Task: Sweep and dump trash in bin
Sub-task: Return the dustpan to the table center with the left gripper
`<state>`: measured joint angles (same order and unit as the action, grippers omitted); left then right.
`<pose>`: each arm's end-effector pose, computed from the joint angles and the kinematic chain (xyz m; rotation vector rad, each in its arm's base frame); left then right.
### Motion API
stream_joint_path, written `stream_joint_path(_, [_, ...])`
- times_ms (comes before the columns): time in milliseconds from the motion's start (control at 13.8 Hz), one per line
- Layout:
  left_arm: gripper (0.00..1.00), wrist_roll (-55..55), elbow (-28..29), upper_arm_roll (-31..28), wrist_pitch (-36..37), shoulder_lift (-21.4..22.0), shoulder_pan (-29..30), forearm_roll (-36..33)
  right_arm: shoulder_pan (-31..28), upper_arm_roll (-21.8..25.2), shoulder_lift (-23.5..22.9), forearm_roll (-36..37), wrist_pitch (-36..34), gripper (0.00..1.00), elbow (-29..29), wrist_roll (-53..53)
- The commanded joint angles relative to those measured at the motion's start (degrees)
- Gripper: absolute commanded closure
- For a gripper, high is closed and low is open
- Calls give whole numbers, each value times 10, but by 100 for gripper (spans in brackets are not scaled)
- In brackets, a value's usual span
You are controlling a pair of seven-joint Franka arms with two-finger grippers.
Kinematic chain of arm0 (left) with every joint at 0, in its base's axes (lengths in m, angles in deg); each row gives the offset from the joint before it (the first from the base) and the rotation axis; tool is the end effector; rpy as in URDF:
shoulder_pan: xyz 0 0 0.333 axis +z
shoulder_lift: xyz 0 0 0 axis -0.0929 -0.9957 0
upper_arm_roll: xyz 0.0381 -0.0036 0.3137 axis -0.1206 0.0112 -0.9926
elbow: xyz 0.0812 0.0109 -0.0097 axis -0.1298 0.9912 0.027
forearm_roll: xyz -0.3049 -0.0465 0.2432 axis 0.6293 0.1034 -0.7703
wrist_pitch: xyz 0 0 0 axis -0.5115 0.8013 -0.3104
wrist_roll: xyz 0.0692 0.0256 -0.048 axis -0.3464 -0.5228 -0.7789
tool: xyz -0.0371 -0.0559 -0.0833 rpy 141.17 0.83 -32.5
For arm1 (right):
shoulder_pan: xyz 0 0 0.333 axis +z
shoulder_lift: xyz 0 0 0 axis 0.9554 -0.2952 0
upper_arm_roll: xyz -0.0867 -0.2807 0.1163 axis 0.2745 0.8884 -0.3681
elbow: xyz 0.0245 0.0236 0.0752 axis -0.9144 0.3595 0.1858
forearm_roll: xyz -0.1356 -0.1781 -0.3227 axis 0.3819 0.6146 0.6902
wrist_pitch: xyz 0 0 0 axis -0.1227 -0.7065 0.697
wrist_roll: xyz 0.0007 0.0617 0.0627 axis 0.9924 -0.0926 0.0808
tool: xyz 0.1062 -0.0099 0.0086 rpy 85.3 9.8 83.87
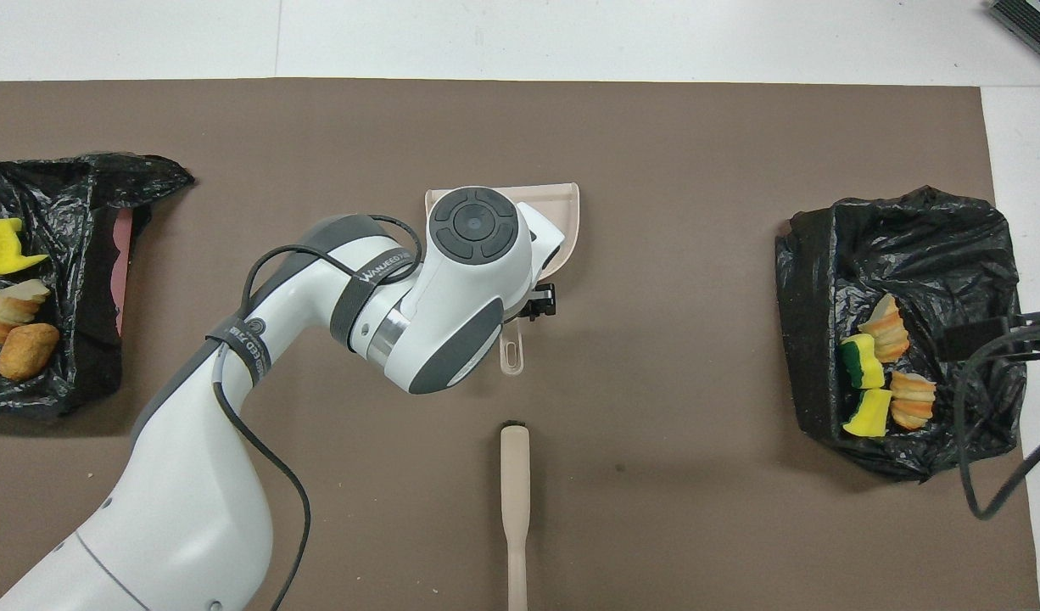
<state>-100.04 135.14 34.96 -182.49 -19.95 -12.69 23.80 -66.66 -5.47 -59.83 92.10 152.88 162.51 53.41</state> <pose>0.5464 -0.4011 0.3912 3.1274 -0.0018 -0.0890 0.4982 -0.0089 0.6473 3.1081 0.0561 -0.0626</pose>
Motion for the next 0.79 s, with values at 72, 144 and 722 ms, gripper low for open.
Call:
stream_joint_path(72, [0, 92, 80, -66, 27, 123, -5, 3, -7, -3, 1, -3, -2, 0, 0, -8])
stream_joint_path(144, [0, 122, 102, -81, 38, 156, -4, 4, -7, -3, 1, -3, -2, 0, 0, -8])
stream_joint_path(722, [0, 361, 142, -207, 162, 339, 26, 55, -7, -3, 1, -3, -2, 0, 0, -8])
